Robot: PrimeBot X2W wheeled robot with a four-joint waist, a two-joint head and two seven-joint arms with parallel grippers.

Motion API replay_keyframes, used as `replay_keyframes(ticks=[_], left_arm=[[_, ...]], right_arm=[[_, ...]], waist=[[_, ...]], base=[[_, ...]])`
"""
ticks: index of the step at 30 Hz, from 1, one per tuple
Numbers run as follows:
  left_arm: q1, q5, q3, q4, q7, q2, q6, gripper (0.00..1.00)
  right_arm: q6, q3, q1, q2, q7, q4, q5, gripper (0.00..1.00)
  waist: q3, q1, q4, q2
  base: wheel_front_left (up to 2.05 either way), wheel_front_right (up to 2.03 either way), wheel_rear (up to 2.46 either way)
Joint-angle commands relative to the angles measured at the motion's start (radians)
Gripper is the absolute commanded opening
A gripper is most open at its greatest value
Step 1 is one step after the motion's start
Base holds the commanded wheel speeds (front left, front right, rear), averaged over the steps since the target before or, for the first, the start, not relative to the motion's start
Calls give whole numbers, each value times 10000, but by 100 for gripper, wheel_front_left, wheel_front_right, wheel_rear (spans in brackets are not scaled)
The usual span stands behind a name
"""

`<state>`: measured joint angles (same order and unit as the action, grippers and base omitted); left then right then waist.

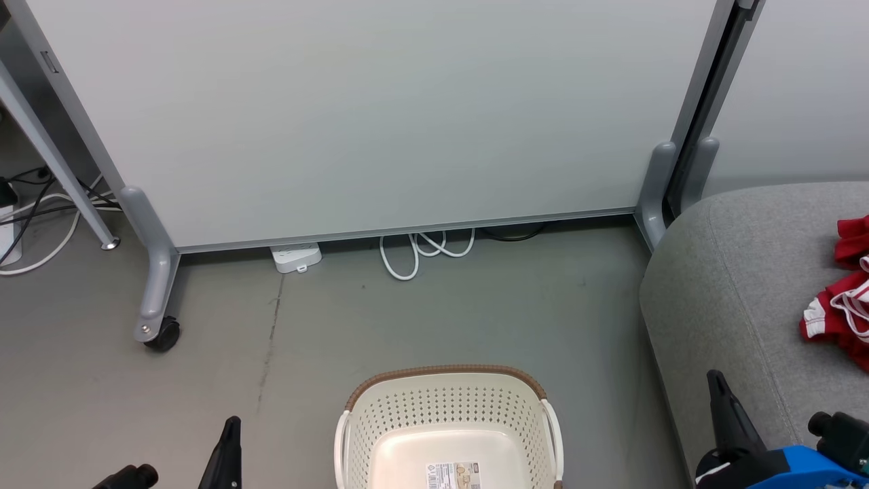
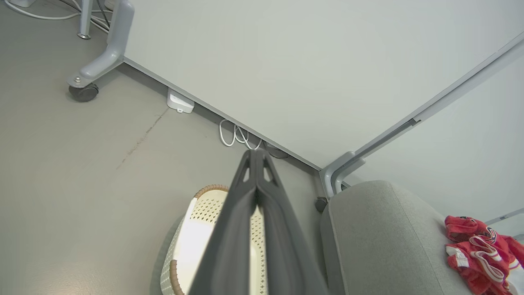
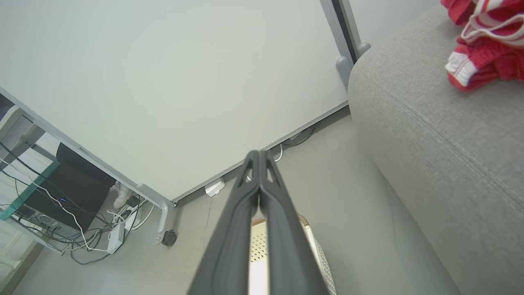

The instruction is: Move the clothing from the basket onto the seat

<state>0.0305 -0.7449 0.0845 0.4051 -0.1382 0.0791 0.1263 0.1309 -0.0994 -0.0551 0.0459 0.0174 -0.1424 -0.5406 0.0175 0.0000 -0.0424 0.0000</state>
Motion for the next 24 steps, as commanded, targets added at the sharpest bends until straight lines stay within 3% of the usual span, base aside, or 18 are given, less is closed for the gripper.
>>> replay_keyframes(ticks=[1, 24], left_arm=[[312, -338, -139, -213, 94, 21, 24, 0], [499, -3037, -753, -681, 888, -76, 37, 0]], right_arm=[[1, -18, 356, 25, 16, 90, -448, 0], [0, -63, 798, 37, 334, -266, -3772, 0]], waist=[[-3, 0, 6, 0], [-51, 0, 105, 0]], base=[[0, 0, 0], [0, 0, 0]])
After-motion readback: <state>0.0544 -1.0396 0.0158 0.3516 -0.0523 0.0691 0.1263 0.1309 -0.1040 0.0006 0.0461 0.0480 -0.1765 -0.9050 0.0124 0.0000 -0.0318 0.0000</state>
